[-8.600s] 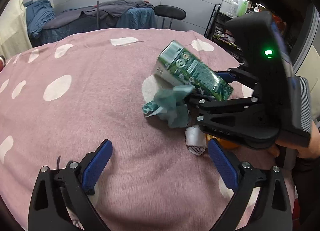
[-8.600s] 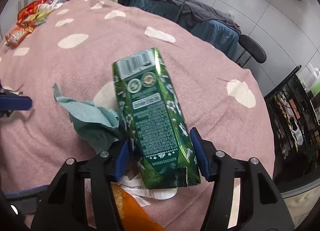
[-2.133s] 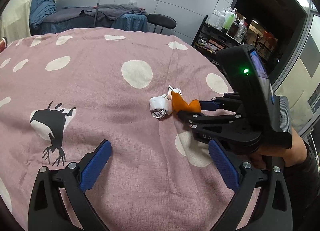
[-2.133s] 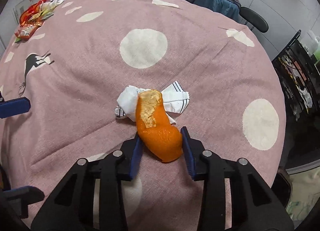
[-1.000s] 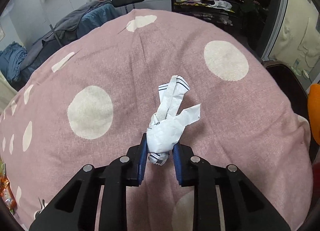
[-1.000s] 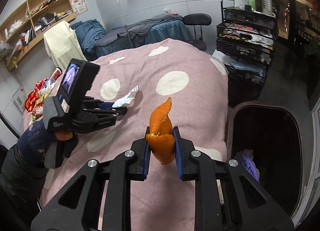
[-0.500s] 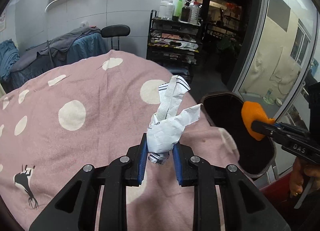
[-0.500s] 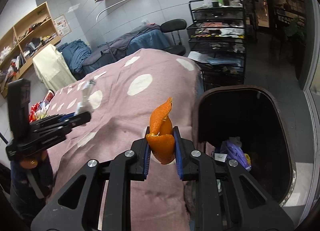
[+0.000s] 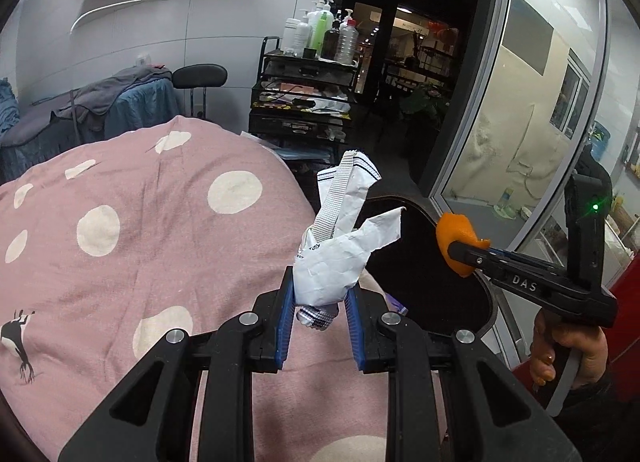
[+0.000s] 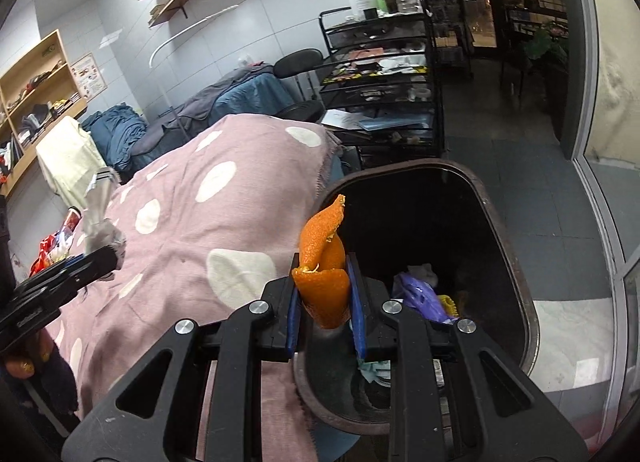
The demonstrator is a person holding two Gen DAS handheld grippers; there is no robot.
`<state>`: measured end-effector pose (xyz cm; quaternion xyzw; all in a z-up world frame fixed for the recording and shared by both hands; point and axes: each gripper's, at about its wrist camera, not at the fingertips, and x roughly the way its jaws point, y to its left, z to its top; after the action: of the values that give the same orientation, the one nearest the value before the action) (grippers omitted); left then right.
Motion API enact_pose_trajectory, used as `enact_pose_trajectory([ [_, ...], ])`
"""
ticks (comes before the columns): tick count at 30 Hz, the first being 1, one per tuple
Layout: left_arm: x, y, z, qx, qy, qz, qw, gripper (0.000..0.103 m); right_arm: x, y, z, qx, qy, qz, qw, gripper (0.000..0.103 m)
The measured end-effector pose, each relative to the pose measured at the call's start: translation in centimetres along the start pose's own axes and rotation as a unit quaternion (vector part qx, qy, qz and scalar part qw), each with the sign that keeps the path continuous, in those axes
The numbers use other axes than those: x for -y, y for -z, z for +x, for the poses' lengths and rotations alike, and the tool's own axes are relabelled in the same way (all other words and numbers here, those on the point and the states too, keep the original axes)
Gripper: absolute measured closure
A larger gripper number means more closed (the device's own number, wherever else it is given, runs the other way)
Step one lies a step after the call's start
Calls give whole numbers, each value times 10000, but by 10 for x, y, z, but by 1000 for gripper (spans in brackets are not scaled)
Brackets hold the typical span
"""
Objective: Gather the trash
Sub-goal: 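Carry the orange peel with the right tool into the bin and release, then carry the white tissue with the left tool into the bin and release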
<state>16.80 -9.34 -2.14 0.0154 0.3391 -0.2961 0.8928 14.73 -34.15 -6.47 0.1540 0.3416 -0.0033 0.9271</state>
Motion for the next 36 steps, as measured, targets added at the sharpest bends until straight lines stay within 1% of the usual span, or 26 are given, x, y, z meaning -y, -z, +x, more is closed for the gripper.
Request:
enact_pose_trajectory([
  [3, 6, 0, 3, -17, 45, 17, 10000, 79, 8, 0, 7, -73, 85, 50, 9999, 81],
  [7, 12, 1, 7, -42, 143, 33, 9999, 79, 20, 3, 24, -282, 218, 151, 9993, 81],
  [10, 17, 2, 8, -45, 186, 68, 9998, 79, 27, 5, 36, -420, 271, 277, 9984, 78],
  [11, 19, 2, 8, -49, 206, 78, 9997, 79, 30, 7, 40, -452, 282, 372, 9979, 73],
  [12, 22, 3, 9, -60, 232, 89, 9997, 79, 35, 9, 44, -500, 304, 455, 9972, 64],
  [13, 24, 4, 9, -70, 248, 94, 9996, 79, 36, 10, 47, -528, 310, 486, 9969, 59],
  [14, 25, 4, 10, -79, 258, 99, 9996, 79, 38, 13, 48, -538, 314, 551, 9965, 50],
  [15, 28, 5, 12, -94, 267, 113, 9995, 79, 40, 15, 47, -512, 312, 611, 9963, 47],
  [17, 30, 7, 13, -118, 275, 137, 9995, 79, 41, 18, 45, -487, 296, 665, 9962, 45],
  [18, 31, 7, 14, -135, 279, 145, 9994, 79, 43, 20, 44, -470, 295, 700, 9960, 42],
  [21, 36, 8, 16, -147, 306, 171, 9993, 79, 48, 23, 37, -350, 299, 823, 9955, 37],
  [28, 49, 2, 18, -141, 422, 292, 9986, 79, 52, 18, 18, 62, 525, 943, 9941, 31],
  [31, 57, -1, 22, -162, 452, 388, 9981, 79, 53, 13, 5, 345, 729, 943, 9923, 30],
  [36, 71, -7, 41, -290, 588, 514, 9965, 79, 58, 8, -12, 660, 982, 963, 9883, 27],
])
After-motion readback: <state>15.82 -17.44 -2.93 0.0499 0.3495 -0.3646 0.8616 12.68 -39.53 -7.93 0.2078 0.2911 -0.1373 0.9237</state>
